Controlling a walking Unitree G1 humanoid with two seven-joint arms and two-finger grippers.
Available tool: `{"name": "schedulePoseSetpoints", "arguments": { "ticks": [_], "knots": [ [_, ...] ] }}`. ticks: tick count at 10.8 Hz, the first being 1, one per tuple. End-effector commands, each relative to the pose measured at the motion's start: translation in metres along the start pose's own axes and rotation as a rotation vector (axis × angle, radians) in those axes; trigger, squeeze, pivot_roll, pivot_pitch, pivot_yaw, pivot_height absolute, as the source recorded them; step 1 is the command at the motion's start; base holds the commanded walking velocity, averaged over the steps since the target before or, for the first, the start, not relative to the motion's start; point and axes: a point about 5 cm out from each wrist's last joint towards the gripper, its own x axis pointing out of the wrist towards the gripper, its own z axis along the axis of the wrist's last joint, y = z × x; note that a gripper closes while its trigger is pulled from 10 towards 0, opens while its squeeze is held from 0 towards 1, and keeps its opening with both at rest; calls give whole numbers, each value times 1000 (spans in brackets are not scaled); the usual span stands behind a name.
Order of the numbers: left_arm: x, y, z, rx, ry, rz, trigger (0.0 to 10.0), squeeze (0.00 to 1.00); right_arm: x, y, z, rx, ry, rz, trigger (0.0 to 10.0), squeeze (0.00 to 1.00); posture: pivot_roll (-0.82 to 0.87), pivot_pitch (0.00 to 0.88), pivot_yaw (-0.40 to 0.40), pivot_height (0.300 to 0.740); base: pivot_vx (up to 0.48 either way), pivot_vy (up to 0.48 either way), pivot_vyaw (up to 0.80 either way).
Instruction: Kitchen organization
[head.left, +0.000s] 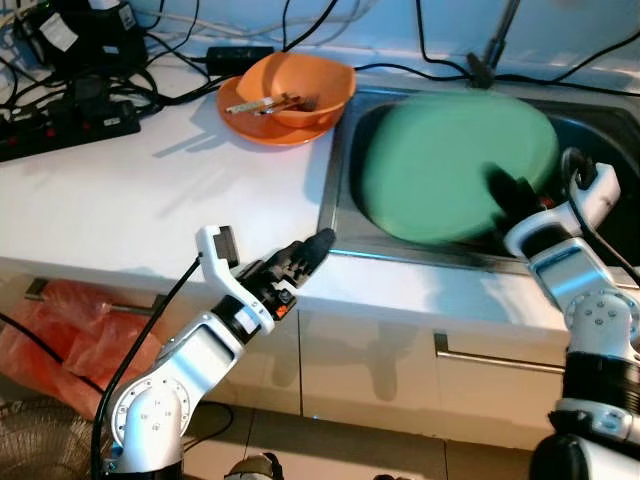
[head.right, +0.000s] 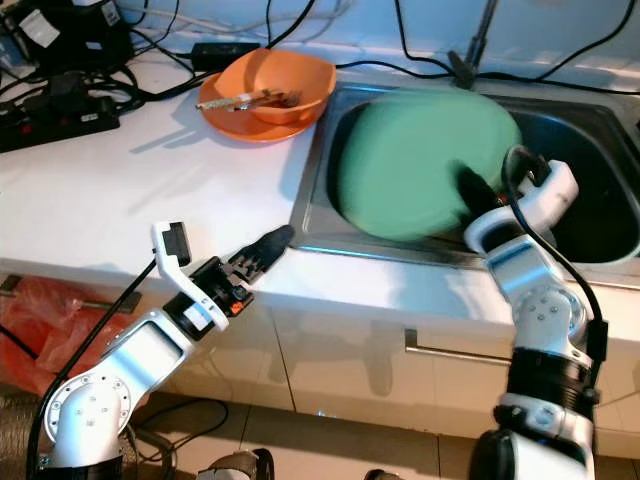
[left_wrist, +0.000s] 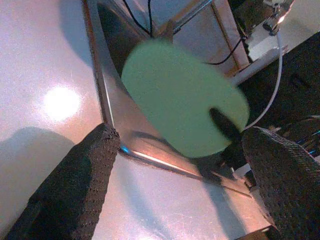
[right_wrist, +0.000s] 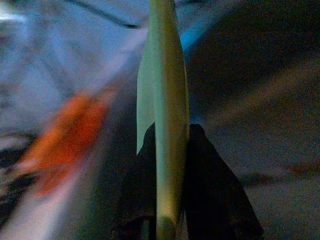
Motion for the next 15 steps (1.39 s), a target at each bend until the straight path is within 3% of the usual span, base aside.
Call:
{"name": "schedulePoseSetpoints", "arguments": {
  "ticks": [1,4,7,9,11,13,15],
  "knots": [
    [-1,14,-1,116,21,112,10000,1000,1,-5,8,-25,-49,-50,0,0,118,141,15,740,0,0,0],
    [-1,16,8,333,8,180,10000,1000,16,-16,-2,-101,-27,-168,0,0,154,149,24,740,0,0,0],
    [-6,15,15,437,-3,199,10000,1000,30,-33,-25,-229,97,-348,0,0,211,165,39,740,0,0,0],
    [-9,11,22,536,2,185,10000,1000,43,-19,-30,-275,117,-309,0,0,262,174,49,740,0,0,0],
    [-9,8,25,588,6,181,10000,557,51,-8,-42,-338,161,-268,0,0,294,180,59,740,0,0,0],
    [-7,4,26,643,21,163,10000,0,52,-6,-53,-412,211,-256,0,0,321,181,69,740,0,0,0],
    [-7,3,27,658,26,157,10000,0,50,-9,-61,-453,251,-258,0,0,330,173,78,740,0,0,0]
  ]
}}
